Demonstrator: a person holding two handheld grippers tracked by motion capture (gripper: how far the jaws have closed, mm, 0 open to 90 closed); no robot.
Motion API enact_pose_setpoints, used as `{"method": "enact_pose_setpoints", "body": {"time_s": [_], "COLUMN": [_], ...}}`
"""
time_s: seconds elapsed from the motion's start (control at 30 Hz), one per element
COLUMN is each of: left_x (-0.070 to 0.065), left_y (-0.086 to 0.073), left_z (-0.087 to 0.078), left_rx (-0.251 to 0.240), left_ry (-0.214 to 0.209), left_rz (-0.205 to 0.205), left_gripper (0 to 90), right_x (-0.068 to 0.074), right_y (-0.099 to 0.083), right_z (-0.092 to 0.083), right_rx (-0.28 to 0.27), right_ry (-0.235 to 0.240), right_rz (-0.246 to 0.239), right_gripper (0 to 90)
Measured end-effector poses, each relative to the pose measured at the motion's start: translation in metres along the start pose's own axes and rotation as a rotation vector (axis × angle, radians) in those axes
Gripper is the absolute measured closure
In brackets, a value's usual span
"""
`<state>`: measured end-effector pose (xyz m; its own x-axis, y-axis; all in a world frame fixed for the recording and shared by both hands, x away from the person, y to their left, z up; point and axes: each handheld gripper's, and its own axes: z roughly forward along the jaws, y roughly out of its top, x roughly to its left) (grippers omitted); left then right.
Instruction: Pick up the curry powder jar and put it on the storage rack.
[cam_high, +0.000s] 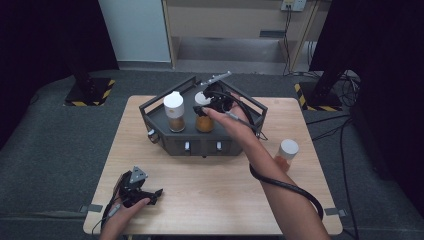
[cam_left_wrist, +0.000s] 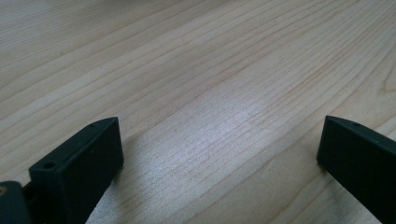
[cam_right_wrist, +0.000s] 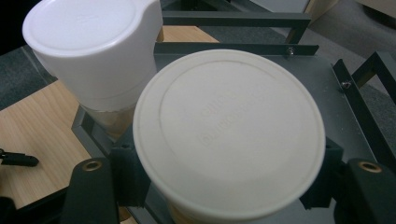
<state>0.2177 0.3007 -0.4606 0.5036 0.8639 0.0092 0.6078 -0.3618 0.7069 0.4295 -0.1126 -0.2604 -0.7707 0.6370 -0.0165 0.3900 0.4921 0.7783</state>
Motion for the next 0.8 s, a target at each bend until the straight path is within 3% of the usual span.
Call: {"method": "enact_pose_setpoints", "body": {"time_s": [0.8], "left_x": [-0.0001], "left_y": [0.0006], "left_z": [0.0004], "left_rx": [0.001], "left_ry": [0.0], "left_rz": [0.0], "left_gripper": [0.0], "right_x": [-0.0053], "right_y": [-0.0029], "right_z": [0.0052], "right_rx": [0.003], "right_ry": [0.013], "right_rz": [0.021], "right_gripper": [33.2]}}
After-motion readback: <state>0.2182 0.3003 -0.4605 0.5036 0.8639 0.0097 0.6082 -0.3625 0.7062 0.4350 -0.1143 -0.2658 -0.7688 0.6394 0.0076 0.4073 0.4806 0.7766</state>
